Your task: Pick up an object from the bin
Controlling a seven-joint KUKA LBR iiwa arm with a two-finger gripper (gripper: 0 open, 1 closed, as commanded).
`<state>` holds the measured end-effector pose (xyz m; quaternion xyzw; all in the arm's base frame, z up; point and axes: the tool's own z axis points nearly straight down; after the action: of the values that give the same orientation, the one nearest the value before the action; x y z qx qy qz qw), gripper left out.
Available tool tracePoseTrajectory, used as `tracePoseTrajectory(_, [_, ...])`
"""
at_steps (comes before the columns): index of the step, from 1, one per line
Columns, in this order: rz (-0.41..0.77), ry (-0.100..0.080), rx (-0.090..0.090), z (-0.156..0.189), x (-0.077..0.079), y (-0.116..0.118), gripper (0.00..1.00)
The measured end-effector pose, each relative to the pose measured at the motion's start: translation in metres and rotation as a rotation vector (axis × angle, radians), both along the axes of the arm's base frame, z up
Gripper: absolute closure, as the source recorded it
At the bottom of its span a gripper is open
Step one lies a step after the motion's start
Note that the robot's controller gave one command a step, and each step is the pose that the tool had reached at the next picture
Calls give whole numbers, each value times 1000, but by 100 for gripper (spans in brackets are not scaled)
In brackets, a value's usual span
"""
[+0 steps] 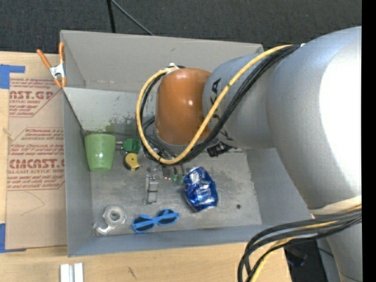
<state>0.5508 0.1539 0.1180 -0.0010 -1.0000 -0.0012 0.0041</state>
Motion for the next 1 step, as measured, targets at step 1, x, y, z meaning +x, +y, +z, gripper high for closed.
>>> tracePoseTrajectory(1, [303,2,-9,-40,-10,89,0])
